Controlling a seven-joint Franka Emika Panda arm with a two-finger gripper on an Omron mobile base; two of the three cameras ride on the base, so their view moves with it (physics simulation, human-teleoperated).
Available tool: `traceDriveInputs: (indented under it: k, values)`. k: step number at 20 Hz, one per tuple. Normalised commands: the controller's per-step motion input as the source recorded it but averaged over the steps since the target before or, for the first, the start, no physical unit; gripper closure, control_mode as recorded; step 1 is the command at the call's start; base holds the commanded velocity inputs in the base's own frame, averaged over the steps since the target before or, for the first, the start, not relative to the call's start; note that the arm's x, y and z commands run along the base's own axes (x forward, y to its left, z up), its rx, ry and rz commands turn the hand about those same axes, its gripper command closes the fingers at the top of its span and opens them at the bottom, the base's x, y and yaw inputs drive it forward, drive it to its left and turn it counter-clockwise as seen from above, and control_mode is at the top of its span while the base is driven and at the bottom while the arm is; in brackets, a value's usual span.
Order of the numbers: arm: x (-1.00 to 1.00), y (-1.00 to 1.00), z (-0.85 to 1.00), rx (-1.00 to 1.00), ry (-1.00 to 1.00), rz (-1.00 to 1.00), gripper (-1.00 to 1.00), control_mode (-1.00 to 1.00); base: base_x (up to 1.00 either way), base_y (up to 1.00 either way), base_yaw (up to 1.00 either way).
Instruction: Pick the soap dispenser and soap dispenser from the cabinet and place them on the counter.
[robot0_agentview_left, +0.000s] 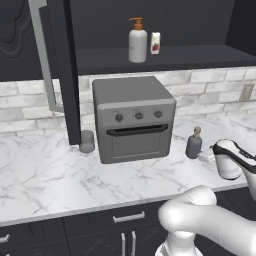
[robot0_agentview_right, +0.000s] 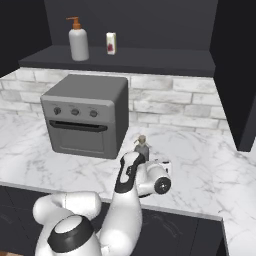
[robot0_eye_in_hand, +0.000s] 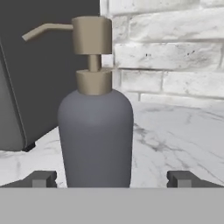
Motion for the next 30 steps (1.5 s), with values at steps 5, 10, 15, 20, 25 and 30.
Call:
traceDriveInputs:
  k: [5, 10, 15, 20, 25, 30]
  values:
    - [-0.23, -0.17, 0.14, 0.00, 0.00, 0.00, -1.00, -1.00, 0.00, 0.00, 0.00]
    - [-0.47, -0.16, 0.36, 0.00, 0.00, 0.00, -1.00, -1.00, 0.00, 0.00, 0.00]
    - [-0.55, -0.03, 0.54, 0.00, 0.00, 0.00, -1.00, -1.00, 0.00, 0.00, 0.00]
    - [-0.53, 0.06, 0.72, 0.00, -0.04, 0.00, -1.00, -1.00, 0.00, 0.00, 0.00]
    - [-0.44, 0.17, 0.84, 0.00, -0.11, 0.00, -1.00, -1.00, 0.00, 0.00, 0.00]
    - [-0.35, 0.25, 0.88, 0.00, -0.18, -0.01, -1.00, -1.00, 0.00, 0.00, 0.00]
